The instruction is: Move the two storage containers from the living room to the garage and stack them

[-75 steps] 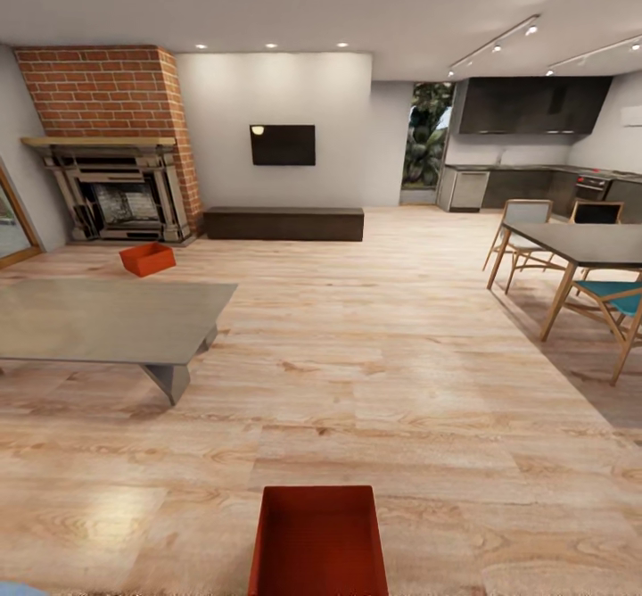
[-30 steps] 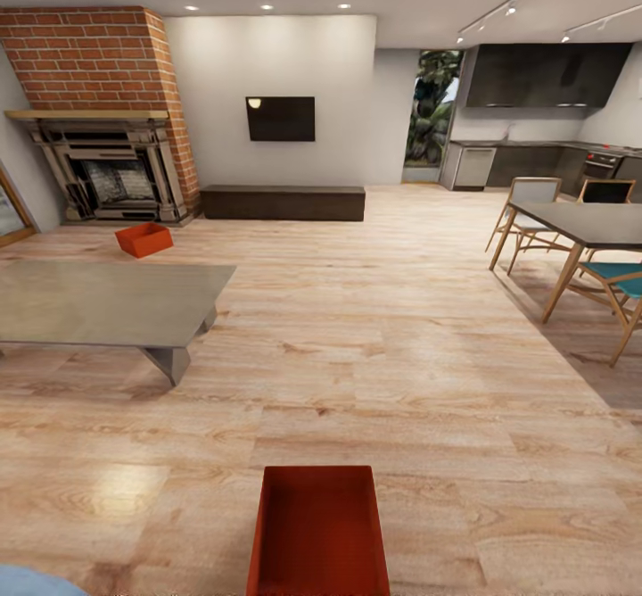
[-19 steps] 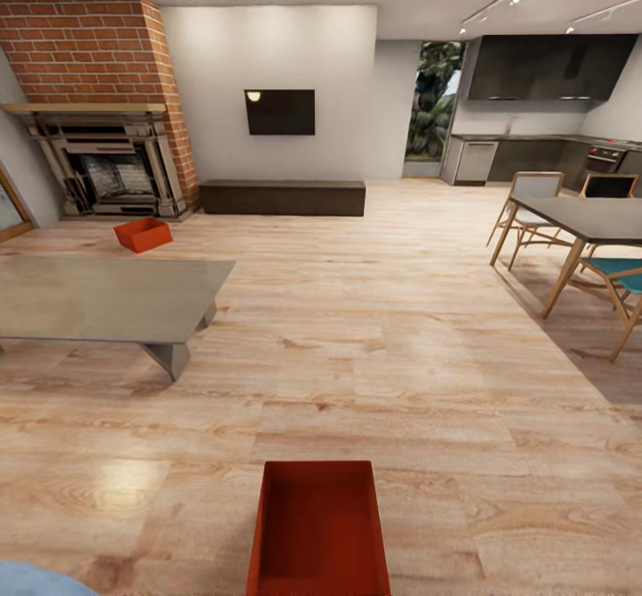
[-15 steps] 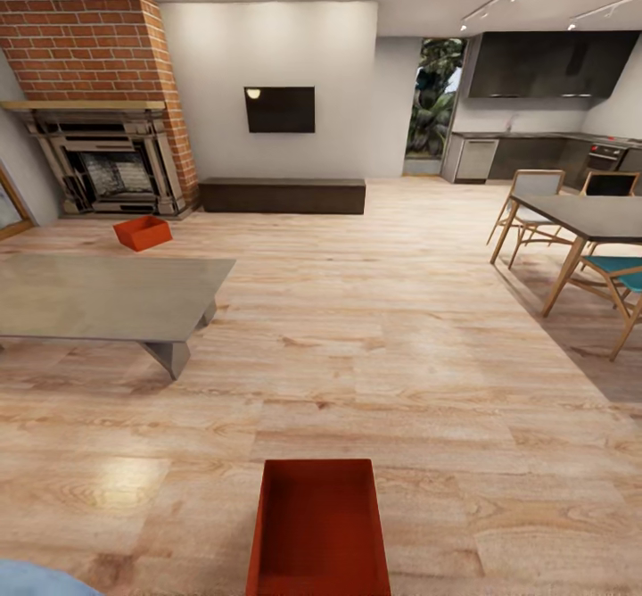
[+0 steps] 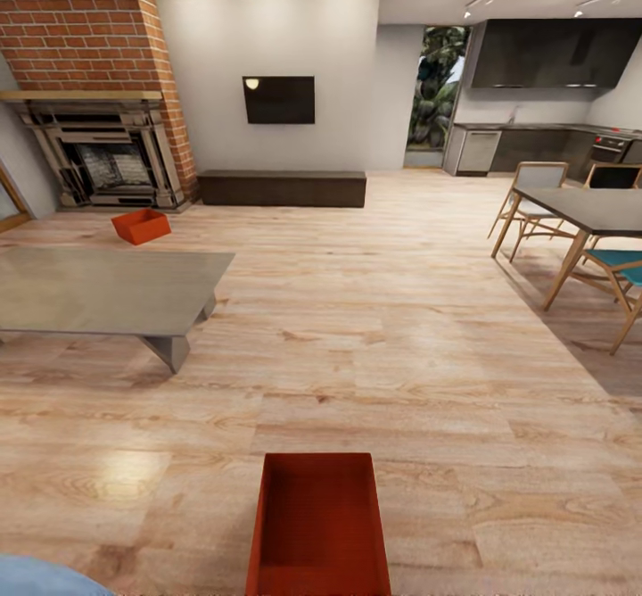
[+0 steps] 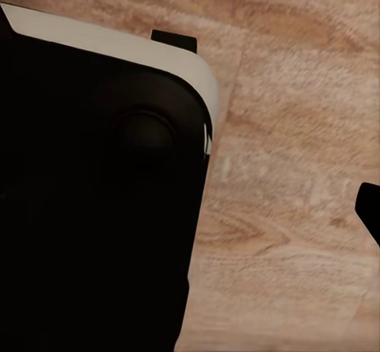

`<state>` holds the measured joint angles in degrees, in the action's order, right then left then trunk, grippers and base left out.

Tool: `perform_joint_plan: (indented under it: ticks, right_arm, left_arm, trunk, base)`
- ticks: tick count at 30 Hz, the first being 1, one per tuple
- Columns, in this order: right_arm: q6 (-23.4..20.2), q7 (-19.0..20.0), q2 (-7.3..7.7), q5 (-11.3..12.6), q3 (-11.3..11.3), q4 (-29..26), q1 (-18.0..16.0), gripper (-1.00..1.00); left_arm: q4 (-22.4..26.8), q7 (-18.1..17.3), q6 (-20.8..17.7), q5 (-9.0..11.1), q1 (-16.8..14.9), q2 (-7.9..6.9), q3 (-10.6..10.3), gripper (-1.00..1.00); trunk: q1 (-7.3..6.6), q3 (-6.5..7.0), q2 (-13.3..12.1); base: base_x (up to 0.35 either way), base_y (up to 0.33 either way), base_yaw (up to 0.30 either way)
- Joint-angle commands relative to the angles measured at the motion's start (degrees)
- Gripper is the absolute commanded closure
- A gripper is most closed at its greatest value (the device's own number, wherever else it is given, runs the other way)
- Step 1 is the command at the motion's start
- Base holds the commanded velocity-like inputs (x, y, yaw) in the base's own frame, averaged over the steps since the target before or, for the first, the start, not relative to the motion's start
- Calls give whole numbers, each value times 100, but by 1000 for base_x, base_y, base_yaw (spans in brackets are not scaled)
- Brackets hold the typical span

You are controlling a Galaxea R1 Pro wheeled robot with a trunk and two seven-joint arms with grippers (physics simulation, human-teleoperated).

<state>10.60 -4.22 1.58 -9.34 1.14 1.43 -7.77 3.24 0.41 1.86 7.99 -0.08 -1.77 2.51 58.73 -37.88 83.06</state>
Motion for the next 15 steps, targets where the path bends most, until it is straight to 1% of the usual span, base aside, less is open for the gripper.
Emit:
perform_joint_plan:
  ticks: [1, 15]
  right_arm:
    - [23, -31, 0, -51, 9, 15, -6, -100]
    - [21, -27, 1, -44, 9, 15, -6, -100]
  left_arm:
    - [0, 3, 13, 28, -1, 1, 21, -100]
    - [1, 3, 15, 28, -1, 1, 21, -100]
  trunk:
    - [0, -14, 2]
    - [0, -142, 2]
  base:
    - [0, 0, 0]
    - [0, 0, 0]
